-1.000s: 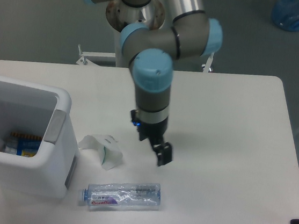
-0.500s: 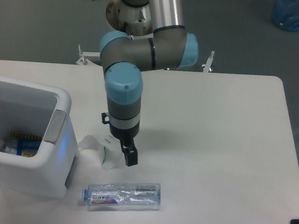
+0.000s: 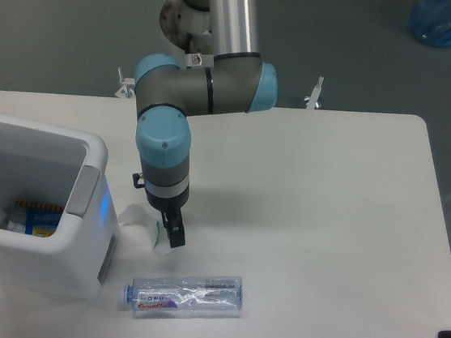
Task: Place the trash in the trash can
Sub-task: 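Close the gripper on the crumpled white tissue and lift it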
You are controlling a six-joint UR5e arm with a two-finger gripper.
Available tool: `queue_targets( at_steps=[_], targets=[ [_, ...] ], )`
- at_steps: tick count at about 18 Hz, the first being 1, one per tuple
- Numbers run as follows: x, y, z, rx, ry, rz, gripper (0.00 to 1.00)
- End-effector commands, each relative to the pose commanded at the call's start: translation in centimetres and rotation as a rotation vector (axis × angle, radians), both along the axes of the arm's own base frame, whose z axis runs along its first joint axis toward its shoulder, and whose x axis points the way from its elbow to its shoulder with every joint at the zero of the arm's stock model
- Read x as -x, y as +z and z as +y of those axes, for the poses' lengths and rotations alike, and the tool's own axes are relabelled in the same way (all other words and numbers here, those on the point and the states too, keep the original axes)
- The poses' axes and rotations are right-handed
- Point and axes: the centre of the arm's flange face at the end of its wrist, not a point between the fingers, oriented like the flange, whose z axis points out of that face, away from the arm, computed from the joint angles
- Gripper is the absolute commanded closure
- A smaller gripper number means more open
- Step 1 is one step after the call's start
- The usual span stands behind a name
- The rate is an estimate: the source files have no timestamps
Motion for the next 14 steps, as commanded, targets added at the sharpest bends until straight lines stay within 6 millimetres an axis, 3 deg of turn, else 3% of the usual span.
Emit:
queue_targets(
  at_steps=[9,11,14],
  targets=[
    [-0.3,0.7,0.4,0.004,0.008,0.027,0.66],
    [-0.2,1.0,0.5,-0.001,0.013,0.031,0.69],
    [0.0,1.3,0.5,-0.007,0.036,0.034,0.86]
  ],
)
